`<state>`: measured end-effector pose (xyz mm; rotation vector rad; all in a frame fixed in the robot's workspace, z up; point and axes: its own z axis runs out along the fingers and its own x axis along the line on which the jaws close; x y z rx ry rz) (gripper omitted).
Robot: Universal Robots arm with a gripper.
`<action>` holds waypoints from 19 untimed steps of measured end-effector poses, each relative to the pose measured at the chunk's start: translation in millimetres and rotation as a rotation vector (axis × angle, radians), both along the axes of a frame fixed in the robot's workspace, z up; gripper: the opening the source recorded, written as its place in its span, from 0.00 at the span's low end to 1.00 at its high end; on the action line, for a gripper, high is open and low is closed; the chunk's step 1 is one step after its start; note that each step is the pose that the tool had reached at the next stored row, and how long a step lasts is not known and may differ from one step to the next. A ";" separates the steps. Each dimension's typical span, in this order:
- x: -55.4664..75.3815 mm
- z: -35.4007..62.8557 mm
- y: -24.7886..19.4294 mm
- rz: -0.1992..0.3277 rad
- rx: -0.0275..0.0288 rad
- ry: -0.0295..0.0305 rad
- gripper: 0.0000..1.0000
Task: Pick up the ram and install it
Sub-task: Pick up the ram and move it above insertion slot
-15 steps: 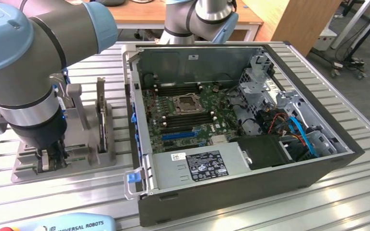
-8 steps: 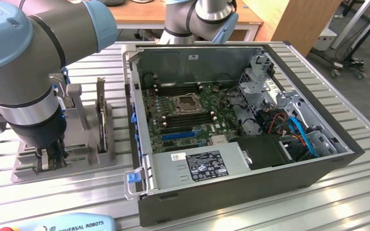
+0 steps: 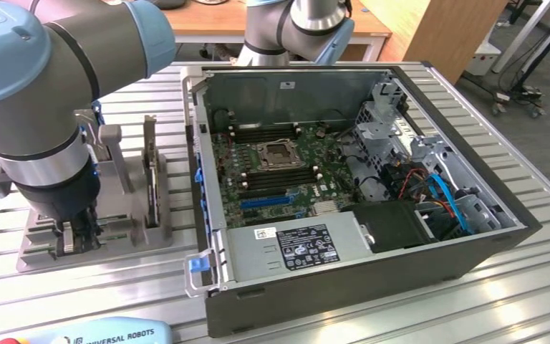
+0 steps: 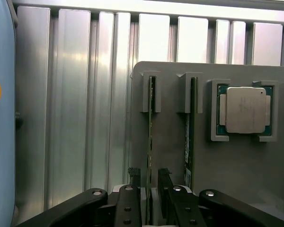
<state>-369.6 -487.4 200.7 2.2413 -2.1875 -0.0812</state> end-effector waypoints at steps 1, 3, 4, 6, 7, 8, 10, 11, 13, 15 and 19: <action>0.0 0.0 0.0 0.000 0.0000 0.0000 0.29; 0.0 0.0 0.0 0.000 0.0000 0.0000 0.29; 0.0 0.0 0.0 0.000 0.0000 0.0000 0.29; 0.0 0.0 0.0 0.000 0.0001 -0.0001 0.29; 0.0 0.0 0.0 0.000 0.0000 0.0000 0.29; 0.0 0.0 0.0 0.000 0.0000 0.0000 0.29; 0.0 0.0 0.0 0.000 0.0000 0.0000 0.27; 0.0 0.0 0.0 0.000 0.0001 0.0000 0.20; 0.0 0.0 0.0 0.000 0.0001 -0.0001 0.20; 0.0 0.0 0.0 0.000 0.0001 0.0000 0.20; 0.1 0.0 -0.2 0.000 0.0001 -0.0001 0.20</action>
